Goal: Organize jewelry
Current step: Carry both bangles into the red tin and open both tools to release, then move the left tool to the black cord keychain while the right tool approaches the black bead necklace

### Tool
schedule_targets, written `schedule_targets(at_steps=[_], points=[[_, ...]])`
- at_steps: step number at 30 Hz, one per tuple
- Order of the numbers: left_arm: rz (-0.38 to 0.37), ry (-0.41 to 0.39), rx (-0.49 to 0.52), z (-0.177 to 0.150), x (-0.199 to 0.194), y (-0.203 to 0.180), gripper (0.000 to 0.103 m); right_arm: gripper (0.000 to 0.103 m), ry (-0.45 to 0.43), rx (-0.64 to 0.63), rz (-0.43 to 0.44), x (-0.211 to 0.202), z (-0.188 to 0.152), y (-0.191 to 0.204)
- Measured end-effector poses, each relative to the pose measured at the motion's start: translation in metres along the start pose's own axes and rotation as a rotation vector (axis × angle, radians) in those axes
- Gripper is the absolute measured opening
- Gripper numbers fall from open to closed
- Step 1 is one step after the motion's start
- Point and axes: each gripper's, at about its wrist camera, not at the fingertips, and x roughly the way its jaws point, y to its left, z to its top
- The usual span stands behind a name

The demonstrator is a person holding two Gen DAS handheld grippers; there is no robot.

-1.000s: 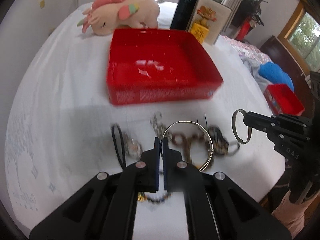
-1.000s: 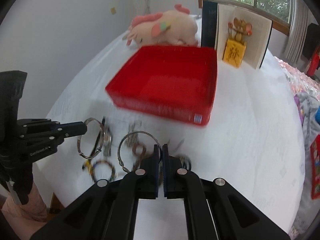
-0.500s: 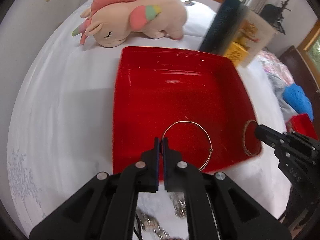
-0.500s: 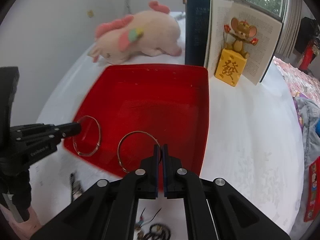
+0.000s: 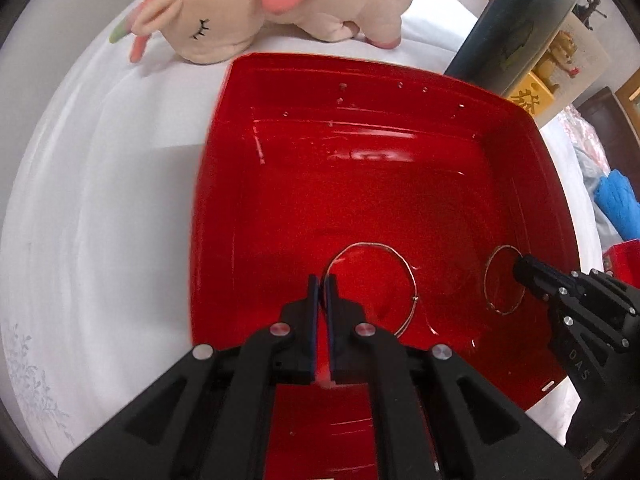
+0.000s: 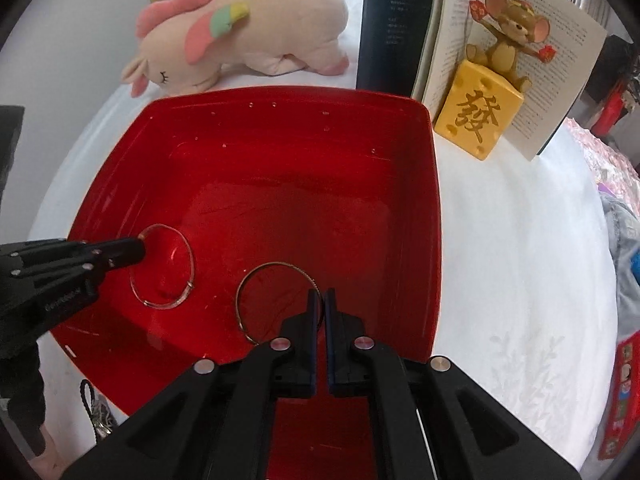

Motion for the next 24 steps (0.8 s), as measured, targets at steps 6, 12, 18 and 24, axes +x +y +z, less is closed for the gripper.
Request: schedule_targets(at_steps=[6, 12, 18, 24], points=[[0.006, 0.001, 0.012, 0.001, 0.0, 0.0, 0.006, 0.005, 0.021, -0.01, 0.021, 0.003, 0.001, 0.001], [-0.012, -0.056, 0.029, -0.011, -0.029, 0.006, 0.021, 0.01, -0.035, 0.004, 0.024, -0.017, -0.005, -0.007], [-0.006, -0.148, 0.056, -0.043, -0.071, 0.015, 0.042, 0.01, -0.117, 0.025, 0.057, -0.061, -0.027, -0.014], [-0.006, -0.184, 0.068, -0.086, -0.1, 0.027, 0.05, 0.014, -0.166, 0.028, 0.093, -0.096, -0.069, -0.019]])
